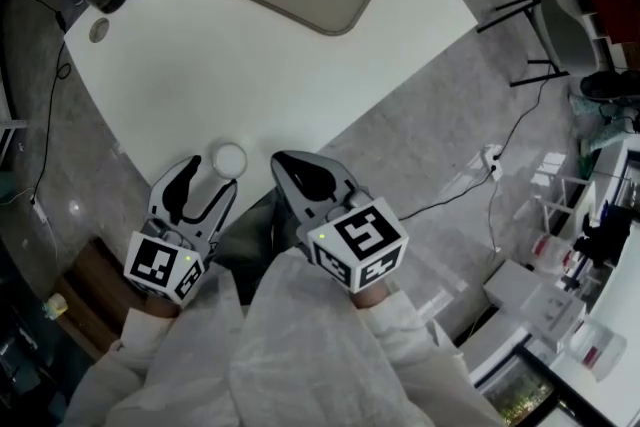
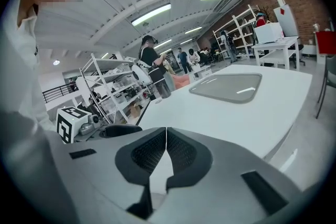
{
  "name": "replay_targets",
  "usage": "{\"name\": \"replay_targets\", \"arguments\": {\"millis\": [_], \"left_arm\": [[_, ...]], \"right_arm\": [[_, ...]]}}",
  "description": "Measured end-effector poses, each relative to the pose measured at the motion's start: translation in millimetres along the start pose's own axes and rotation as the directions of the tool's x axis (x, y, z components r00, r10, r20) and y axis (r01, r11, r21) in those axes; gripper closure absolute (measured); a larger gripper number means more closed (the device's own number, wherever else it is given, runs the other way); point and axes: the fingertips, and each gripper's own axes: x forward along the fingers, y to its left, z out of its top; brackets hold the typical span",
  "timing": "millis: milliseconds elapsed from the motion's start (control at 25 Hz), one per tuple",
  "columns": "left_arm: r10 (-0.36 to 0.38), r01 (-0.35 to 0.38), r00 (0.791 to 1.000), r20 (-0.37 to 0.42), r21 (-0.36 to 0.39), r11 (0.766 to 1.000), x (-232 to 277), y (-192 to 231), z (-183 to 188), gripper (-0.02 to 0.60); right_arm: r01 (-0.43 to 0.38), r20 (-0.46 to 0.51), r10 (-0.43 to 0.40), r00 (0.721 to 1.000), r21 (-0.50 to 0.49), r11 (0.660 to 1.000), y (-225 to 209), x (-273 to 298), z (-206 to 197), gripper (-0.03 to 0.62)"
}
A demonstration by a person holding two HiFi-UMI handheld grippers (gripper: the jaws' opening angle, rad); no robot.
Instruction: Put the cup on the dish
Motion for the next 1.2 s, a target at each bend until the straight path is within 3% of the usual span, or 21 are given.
{"name": "replay_targets", "arguments": {"millis": [400, 960, 1200], "left_arm": [[0.007, -0.004, 0.999, -0.049, 0.051, 0.999, 21.1, -1.3, -17.8, 0.261], [-0.069, 0.077, 0.994, -0.089, 0.094, 0.993, 50.7, -2.5, -21.1, 0.261], [-0.037, 0.046, 0.997, -0.073, 0.119, 0.992, 58.3, 1.8, -22.7, 0.262]], "right_arm": [[0.025, -0.025, -0.025, 0.999, 0.012, 1.0, -14.3, 6.5, -10.5, 0.58], [0.062, -0.012, -0.061, 0.998, 0.064, 0.996, -28.4, -3.6, -9.6, 0.58], [0.072, -0.014, -0.071, 0.997, 0.071, 0.995, -33.2, -8.1, -14.9, 0.58]]}}
